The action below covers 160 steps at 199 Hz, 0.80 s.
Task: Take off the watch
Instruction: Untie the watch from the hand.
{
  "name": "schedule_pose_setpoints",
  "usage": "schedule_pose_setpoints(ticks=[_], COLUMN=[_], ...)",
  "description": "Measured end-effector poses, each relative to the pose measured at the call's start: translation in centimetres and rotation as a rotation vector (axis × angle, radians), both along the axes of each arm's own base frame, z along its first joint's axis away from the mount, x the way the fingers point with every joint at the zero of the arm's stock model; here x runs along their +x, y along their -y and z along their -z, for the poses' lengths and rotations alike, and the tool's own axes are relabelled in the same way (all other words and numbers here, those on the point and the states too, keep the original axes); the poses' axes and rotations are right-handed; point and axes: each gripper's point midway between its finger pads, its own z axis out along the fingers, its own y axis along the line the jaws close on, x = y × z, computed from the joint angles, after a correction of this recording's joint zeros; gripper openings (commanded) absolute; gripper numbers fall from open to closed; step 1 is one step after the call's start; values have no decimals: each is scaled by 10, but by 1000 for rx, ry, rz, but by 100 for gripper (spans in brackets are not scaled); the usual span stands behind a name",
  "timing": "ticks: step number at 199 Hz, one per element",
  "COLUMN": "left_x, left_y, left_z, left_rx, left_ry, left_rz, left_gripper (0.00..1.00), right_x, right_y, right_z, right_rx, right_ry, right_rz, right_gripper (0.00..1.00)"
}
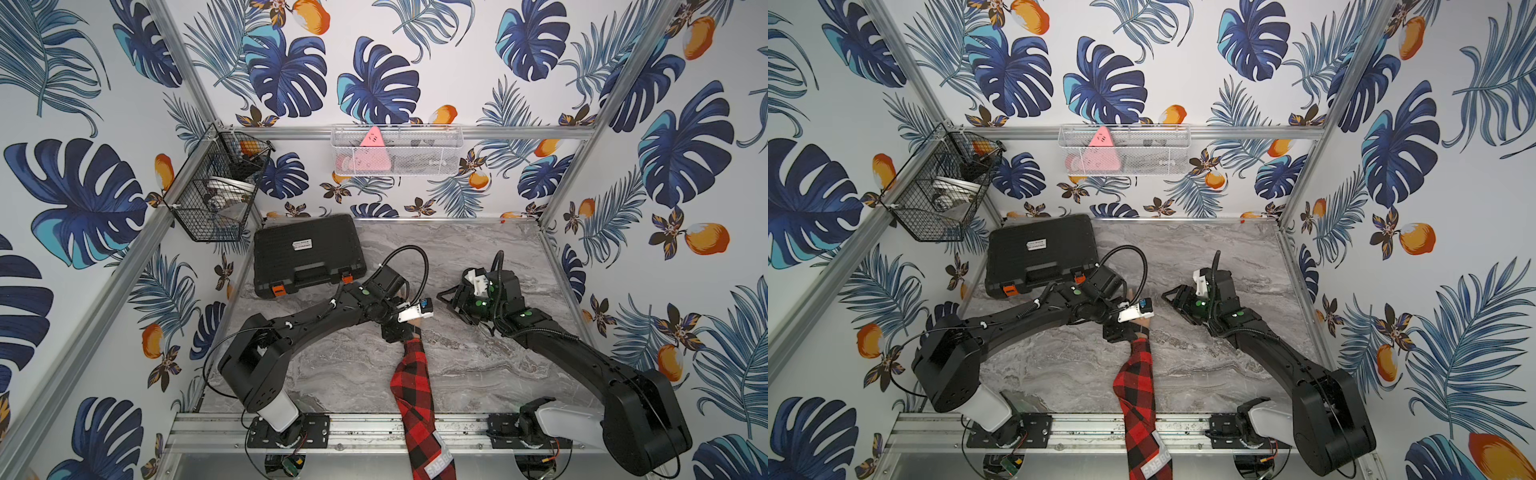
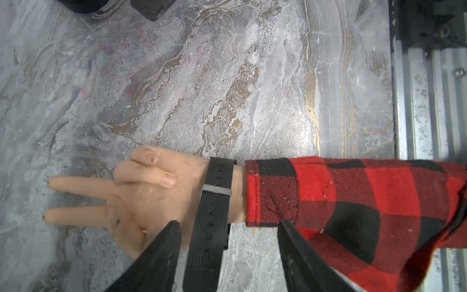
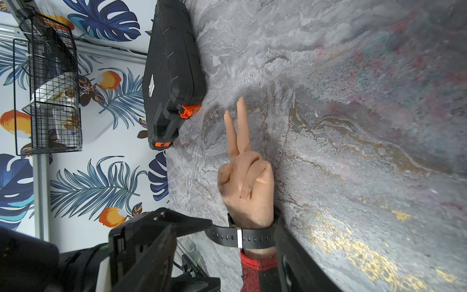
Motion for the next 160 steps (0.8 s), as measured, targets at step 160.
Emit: schedule_pose_setpoints(ticks=[160], left_x=[7], left_y=[7], left_z=[34], left_rx=[73], left_ry=[-17], left_rz=[119], left_gripper=[40], right_x=[-1], right_y=[5], right_z=[-7], right_rx=[23], right_ry=[9], right_rz=[6], right_gripper=[65])
